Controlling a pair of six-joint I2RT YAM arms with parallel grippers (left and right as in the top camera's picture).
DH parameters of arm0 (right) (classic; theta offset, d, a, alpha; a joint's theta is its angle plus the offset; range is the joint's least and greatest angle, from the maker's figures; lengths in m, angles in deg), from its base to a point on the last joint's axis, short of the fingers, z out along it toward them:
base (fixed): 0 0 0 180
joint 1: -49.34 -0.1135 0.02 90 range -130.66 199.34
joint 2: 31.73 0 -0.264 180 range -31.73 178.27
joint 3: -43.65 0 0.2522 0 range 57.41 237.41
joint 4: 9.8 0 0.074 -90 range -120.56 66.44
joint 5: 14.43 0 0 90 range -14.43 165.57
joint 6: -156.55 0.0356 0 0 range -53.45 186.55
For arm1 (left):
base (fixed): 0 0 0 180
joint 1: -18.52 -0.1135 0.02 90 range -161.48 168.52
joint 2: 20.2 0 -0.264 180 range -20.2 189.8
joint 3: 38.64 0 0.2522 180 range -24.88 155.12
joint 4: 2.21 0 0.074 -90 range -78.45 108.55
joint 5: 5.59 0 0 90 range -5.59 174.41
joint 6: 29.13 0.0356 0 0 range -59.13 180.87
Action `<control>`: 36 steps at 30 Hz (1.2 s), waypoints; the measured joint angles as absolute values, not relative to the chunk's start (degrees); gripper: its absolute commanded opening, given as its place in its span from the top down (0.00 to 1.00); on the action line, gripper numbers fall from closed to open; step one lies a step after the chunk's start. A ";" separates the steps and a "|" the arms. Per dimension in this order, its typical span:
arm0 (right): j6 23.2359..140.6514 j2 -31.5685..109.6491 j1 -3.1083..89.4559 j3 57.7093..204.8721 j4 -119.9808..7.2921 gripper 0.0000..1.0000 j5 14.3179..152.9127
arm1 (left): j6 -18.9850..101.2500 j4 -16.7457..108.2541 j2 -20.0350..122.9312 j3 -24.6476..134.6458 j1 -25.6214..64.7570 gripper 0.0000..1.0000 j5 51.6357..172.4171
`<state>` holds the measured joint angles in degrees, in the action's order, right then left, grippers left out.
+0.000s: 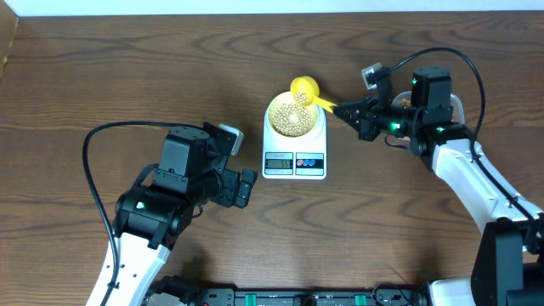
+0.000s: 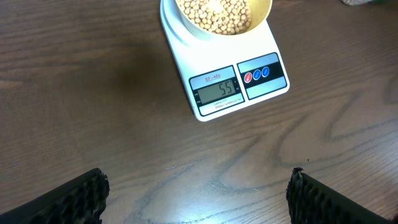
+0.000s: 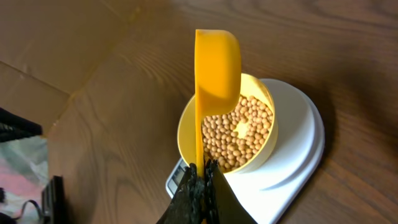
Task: Scoop item into bowl and weigh 50g on scale
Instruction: 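Tilt the scoop with the right gripper to pour soybeans into bowl, then move the right gripper back to the tub and scoop soybeans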
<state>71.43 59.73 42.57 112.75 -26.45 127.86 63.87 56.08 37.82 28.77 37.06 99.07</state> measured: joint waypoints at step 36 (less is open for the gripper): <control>75.10 47.20 73.63 112.75 -48.40 0.99 131.47 | 63.87 56.10 37.82 28.77 37.06 0.06 99.09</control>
<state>75.10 47.20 73.63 112.75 -48.40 131.47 63.87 56.10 37.82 28.77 37.06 99.09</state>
